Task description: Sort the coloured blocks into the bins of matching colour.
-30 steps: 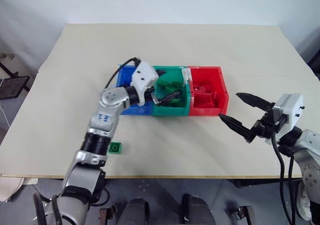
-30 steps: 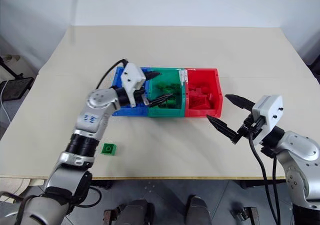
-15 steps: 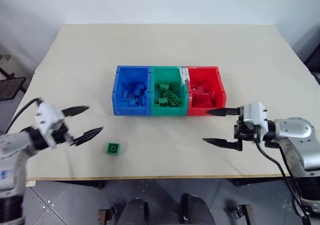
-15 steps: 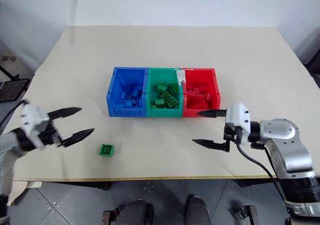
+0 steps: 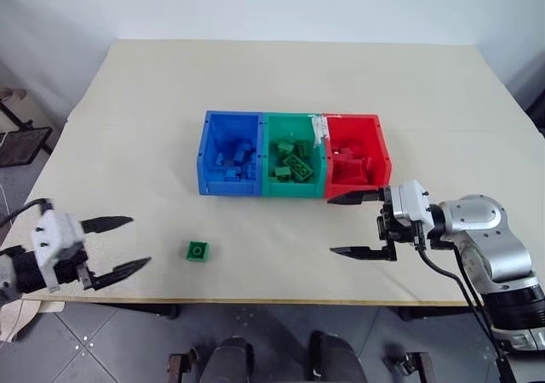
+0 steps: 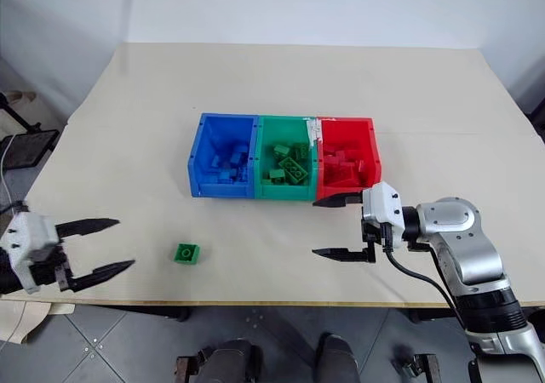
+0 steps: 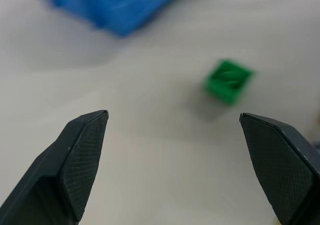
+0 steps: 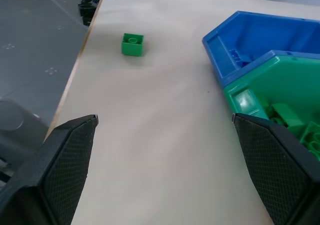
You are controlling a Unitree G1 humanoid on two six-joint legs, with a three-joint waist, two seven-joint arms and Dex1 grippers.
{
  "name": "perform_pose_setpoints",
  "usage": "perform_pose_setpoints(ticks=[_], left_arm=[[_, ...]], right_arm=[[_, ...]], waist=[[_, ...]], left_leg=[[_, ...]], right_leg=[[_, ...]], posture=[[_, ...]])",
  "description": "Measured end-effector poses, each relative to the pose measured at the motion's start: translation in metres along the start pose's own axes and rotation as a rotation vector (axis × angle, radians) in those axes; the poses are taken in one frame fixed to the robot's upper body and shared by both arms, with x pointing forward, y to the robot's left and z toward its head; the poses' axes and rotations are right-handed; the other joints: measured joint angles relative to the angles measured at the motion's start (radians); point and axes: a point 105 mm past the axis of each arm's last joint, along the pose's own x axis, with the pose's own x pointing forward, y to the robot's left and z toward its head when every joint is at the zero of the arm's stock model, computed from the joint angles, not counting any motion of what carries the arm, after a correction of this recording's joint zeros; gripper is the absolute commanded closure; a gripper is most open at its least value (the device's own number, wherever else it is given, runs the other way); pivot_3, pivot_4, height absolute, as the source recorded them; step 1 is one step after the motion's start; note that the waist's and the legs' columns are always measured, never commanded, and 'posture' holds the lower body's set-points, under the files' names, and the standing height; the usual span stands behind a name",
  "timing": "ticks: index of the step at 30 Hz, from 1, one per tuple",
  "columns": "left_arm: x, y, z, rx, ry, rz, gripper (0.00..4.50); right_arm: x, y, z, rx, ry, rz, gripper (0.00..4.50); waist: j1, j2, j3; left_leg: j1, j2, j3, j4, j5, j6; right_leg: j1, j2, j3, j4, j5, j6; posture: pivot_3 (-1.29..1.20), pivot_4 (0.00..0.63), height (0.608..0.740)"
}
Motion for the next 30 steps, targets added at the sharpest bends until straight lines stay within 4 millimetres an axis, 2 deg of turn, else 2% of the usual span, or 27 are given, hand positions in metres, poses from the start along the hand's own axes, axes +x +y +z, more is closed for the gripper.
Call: perform_pose_setpoints(ticks=[4,9,13,19,20,22,24,26,30], left_arm=[[0.029,-0.004,0.0,0.036,0.068,-0.109,0.02],[0.061,-0.002,0.004,0.123,0.127,-0.203,0.02],[0.075,-0.007,-0.005,0.154,0.178,-0.291,0.86],[0.075,-0.011,-0.005,0.266,0.232,-0.368,2.83],[0.076,-0.01,-0.004,0.272,0.229,-0.369,3.03],[0.079,-0.008,-0.001,0.256,0.207,-0.352,3.02],[0.088,-0.008,0.008,0.2,0.128,-0.331,3.02],[0.1,-0.01,0.026,0.122,0.002,-0.32,3.02],[0.127,0.004,0.092,0.07,-0.274,-0.222,3.02]], right_arm=[[-0.01,0.01,-0.017,0.054,0.061,0.003,0.0],[-0.013,0.015,-0.023,0.07,0.072,-0.017,0.0],[-0.015,0.015,-0.025,0.076,0.08,-0.038,0.0],[-0.018,0.017,-0.031,0.092,0.095,-0.066,0.0],[-0.019,0.017,-0.032,0.095,0.098,-0.07,0.0],[-0.019,0.017,-0.033,0.096,0.103,-0.084,0.0],[-0.018,0.019,-0.033,0.098,0.104,-0.095,0.0],[-0.02,0.02,-0.032,0.099,0.099,-0.13,0.0],[-0.039,0.008,-0.023,0.118,0.025,-0.367,0.0]], waist=[[-0.003,0.0,0.0],[-0.004,0.0,0.0],[-0.011,0.0,0.0],[-0.012,0.0,0.0],[-0.012,0.0,0.0],[-0.008,0.0,0.0],[-0.001,0.0,0.0],[0.004,0.0,0.0],[0.013,-0.001,0.0]], left_leg=[[0.0,0.0,0.001,0.0,0.0,0.0],[0.001,0.0,0.002,-0.001,0.0,0.0],[0.001,0.0,0.003,-0.001,0.0,0.0],[0.001,0.0,0.003,-0.001,0.0,0.0],[0.001,0.0,0.003,-0.001,0.0,0.0],[0.0,0.0,0.003,0.0,0.0,0.0],[0.0,0.0,0.003,0.0,0.0,0.0],[-0.001,0.0,0.002,0.001,0.0,0.0],[-0.002,0.0,0.0,0.007,0.0,0.0]], right_leg=[[0.0,0.0,0.0,0.001,0.0,0.0],[-0.001,0.0,0.001,0.001,0.0,0.0],[-0.002,0.0,0.0,0.001,0.0,0.0],[-0.002,0.0,0.0,0.001,0.0,0.0],[-0.002,0.0,0.001,0.001,0.0,0.0],[-0.002,0.0,0.001,0.001,0.0,0.0],[-0.002,0.0,0.001,0.001,0.0,0.0],[-0.001,0.0,0.001,0.001,0.0,0.0],[0.001,0.0,-0.001,0.003,0.0,0.0]], posture=[[0.0,0.15,0.74],[0.0,0.15,0.74],[0.0,0.15,0.74],[0.0,0.15,0.74],[0.0,0.15,0.74],[0.0,0.15,0.74],[0.0,0.15,0.74],[0.0,0.15,0.74],[0.0,0.15,0.74]])
